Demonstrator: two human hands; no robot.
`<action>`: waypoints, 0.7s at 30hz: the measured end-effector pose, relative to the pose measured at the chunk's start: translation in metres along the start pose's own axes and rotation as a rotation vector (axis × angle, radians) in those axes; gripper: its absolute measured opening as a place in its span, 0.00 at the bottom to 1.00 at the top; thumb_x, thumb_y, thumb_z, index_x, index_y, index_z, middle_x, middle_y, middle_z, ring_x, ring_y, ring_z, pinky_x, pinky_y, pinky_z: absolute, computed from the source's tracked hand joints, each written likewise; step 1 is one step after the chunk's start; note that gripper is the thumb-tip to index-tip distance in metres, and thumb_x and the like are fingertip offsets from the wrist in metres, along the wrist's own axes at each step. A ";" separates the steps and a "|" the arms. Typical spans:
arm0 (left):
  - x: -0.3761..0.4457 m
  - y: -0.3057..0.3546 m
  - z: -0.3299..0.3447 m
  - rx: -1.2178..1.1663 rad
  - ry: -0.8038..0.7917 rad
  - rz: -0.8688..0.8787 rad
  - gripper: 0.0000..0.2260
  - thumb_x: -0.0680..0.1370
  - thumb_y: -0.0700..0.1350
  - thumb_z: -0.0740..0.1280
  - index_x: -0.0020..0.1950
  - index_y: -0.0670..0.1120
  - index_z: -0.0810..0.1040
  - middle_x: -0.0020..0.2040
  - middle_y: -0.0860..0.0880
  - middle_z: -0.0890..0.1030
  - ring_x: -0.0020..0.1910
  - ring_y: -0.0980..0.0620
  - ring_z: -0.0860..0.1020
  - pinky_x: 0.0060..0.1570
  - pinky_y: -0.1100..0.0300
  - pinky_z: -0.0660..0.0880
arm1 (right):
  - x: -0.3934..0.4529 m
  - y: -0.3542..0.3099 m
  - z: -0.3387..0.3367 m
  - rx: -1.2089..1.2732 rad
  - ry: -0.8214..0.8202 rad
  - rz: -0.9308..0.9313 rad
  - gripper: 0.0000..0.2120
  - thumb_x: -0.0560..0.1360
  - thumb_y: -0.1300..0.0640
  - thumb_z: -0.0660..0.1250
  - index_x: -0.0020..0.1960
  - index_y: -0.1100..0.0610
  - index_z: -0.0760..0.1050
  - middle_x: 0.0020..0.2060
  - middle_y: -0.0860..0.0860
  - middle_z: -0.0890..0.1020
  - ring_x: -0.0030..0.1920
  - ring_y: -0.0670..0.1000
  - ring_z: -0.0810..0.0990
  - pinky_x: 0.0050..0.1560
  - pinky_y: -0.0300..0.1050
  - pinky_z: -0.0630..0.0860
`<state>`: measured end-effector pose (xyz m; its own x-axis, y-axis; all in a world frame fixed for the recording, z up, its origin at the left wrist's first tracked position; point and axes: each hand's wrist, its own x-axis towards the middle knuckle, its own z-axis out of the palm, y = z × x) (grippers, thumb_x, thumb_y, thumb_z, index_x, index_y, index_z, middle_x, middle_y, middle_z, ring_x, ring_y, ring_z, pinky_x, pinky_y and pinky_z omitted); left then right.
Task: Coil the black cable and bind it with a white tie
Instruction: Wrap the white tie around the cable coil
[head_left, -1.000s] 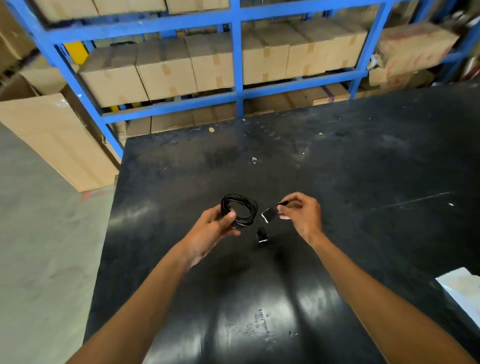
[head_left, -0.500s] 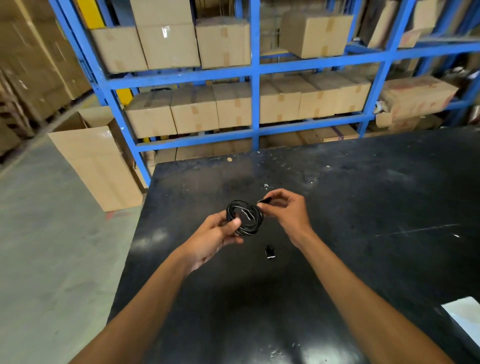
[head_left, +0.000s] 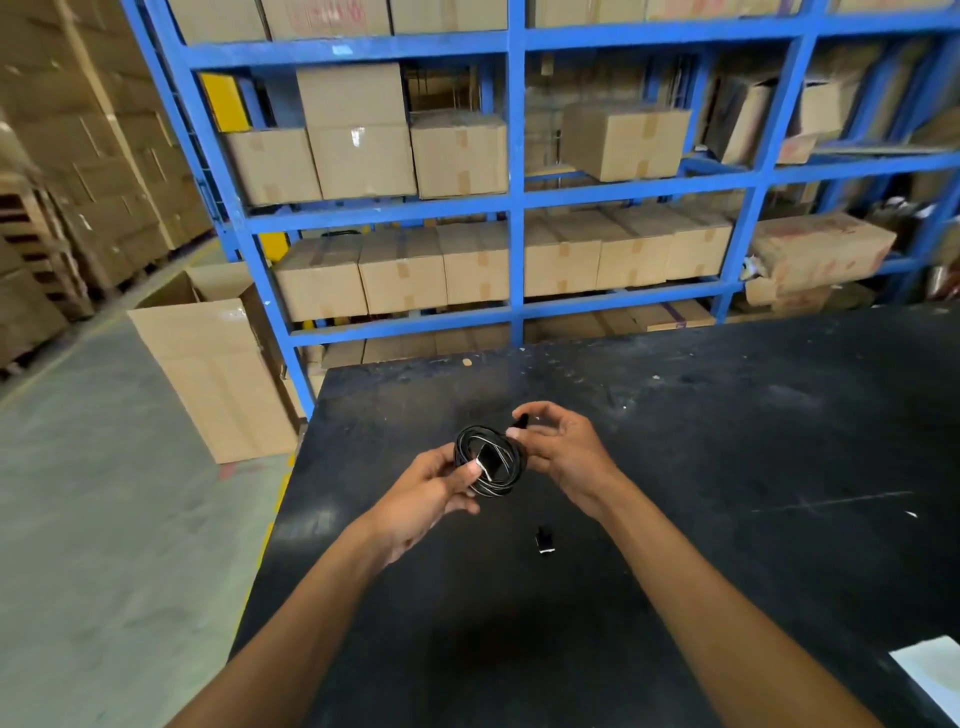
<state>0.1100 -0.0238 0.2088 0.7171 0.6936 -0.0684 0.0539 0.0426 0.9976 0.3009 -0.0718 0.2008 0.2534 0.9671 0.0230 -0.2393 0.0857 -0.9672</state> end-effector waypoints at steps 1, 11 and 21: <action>-0.001 0.000 -0.001 0.004 0.007 0.008 0.11 0.81 0.37 0.61 0.62 0.38 0.75 0.52 0.40 0.78 0.47 0.49 0.75 0.41 0.63 0.77 | 0.000 -0.001 0.001 0.002 -0.006 0.012 0.09 0.74 0.67 0.72 0.49 0.55 0.79 0.37 0.53 0.85 0.37 0.50 0.84 0.40 0.43 0.82; -0.005 0.007 -0.007 0.132 0.075 0.087 0.10 0.81 0.37 0.61 0.61 0.37 0.75 0.51 0.42 0.81 0.43 0.54 0.78 0.40 0.61 0.75 | 0.003 -0.010 0.024 -0.050 -0.017 0.017 0.06 0.77 0.64 0.68 0.53 0.56 0.78 0.37 0.50 0.82 0.37 0.48 0.81 0.40 0.41 0.79; -0.008 0.012 -0.011 0.143 0.105 0.113 0.09 0.81 0.38 0.61 0.60 0.40 0.76 0.54 0.39 0.81 0.45 0.53 0.78 0.41 0.60 0.75 | -0.003 -0.013 0.031 -0.398 0.138 -0.401 0.05 0.74 0.63 0.72 0.48 0.54 0.82 0.42 0.47 0.85 0.47 0.46 0.84 0.49 0.38 0.79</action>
<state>0.0976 -0.0207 0.2216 0.6479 0.7600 0.0520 0.0811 -0.1367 0.9873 0.2744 -0.0688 0.2208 0.3775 0.8351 0.4001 0.2651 0.3165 -0.9108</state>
